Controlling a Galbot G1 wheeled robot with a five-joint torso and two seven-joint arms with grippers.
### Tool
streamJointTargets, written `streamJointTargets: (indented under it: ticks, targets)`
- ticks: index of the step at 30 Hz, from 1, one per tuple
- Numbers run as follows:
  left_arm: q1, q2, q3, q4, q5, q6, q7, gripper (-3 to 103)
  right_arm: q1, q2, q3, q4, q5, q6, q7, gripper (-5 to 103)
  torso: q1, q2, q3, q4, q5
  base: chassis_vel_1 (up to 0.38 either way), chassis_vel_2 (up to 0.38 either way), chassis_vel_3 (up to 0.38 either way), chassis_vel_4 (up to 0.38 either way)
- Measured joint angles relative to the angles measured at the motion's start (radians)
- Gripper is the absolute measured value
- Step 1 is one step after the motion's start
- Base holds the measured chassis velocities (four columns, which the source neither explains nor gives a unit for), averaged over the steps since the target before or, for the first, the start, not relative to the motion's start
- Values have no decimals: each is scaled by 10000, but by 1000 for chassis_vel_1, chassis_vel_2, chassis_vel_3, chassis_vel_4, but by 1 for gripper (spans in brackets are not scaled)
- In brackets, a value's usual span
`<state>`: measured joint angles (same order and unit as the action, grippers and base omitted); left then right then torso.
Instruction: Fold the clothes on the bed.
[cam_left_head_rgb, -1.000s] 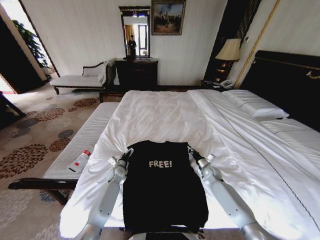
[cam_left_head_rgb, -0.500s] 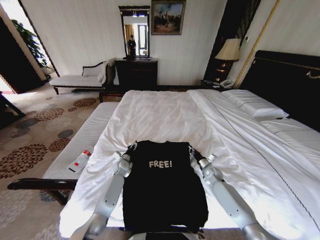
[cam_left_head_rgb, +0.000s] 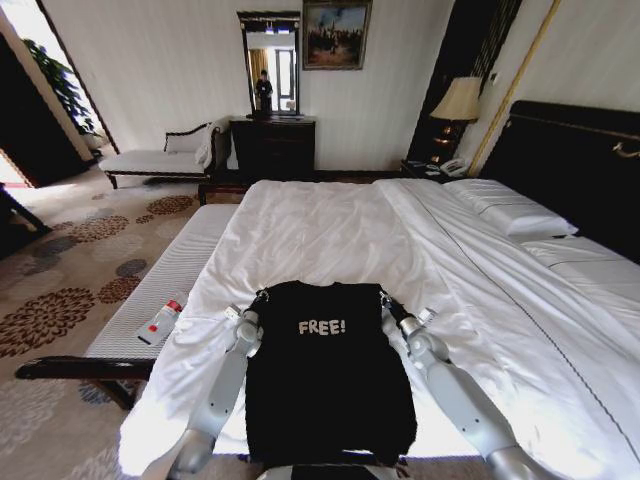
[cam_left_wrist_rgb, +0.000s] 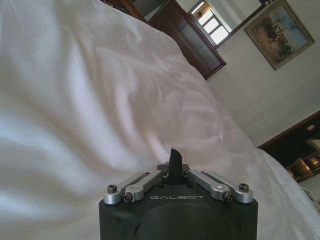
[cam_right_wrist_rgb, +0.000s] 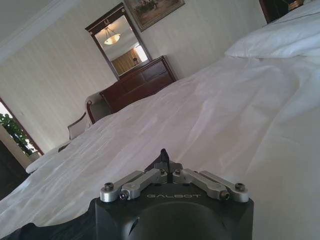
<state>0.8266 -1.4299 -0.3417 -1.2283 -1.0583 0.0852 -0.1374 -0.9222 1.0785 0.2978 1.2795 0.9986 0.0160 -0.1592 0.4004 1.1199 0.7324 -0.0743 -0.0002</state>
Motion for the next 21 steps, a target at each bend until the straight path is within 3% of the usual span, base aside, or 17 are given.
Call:
streamJointTargets:
  ticks: [5,12,21]
  targets:
    - [34,361,1,-292,-140,7,5,0,-12,-127,4,264,41,165,64,0,0,-1,0,-1,0,0,0,0,0]
    - [-258,882,-63,-681,-598,68,-2,0,-8,-431,38,1044,457,287,137,0,0,-1,1,-3,-2,0,0,0,0]
    - [-1656,1592,-101,-1596,-1689,287,-494,0,419,-1161,134,2217,1529,563,-180,0,0,0,-1,1,2,0,0,0,0]
